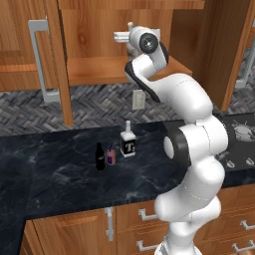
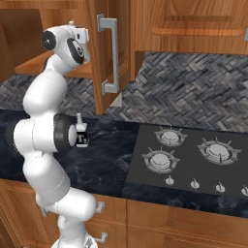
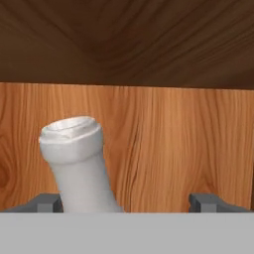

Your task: Sort all alcoholic drinks to one cabinet, and non-alcoholic drinks to the other.

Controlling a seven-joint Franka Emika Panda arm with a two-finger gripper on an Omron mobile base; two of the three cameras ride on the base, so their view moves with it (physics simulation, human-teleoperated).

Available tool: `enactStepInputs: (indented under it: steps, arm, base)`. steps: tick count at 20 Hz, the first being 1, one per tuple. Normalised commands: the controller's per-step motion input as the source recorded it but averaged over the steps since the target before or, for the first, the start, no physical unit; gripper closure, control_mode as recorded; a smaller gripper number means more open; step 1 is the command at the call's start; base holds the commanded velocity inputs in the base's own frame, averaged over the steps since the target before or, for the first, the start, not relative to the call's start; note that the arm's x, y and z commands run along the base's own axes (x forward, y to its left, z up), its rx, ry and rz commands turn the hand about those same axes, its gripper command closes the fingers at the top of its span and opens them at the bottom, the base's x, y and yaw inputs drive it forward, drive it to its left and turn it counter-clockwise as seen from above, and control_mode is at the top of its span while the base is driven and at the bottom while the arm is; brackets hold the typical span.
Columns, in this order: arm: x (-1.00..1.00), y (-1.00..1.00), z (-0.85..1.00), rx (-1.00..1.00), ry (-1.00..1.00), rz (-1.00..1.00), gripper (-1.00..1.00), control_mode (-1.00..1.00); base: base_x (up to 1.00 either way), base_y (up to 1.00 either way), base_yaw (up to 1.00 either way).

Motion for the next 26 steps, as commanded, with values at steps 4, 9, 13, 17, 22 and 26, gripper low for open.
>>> enactStepInputs:
  steps: [4,9,13,17,22,26]
  arm:
    - [0.15,0.00,0.00,0.00,0.01,0.00,-1.00,-1.00]
    - [0.11,0.00,0.00,0.00,0.00,0.00,-1.00,-1.00]
    - [0.10,0.00,0.00,0.00,0.00,0.00,-1.00,-1.00]
    - [0.00,0.00,0.00,0.00,0.00,0.00,-1.00,-1.00]
    - [-0.10,0.01,0.00,0.00,0.00,0.00,-1.00,-1.00]
    - [-0.37,0.01,0.02,0.00,0.00,0.00,-1.00,-1.00]
  base:
    - [0.00,0.00,0.00]
    - [0.00,0.00,0.00]
    - [0.00,0.00,0.00]
    - [0.00,0.00,0.00]
    - [0.00,0.00,0.00]
    - [0.00,0.00,0.00]
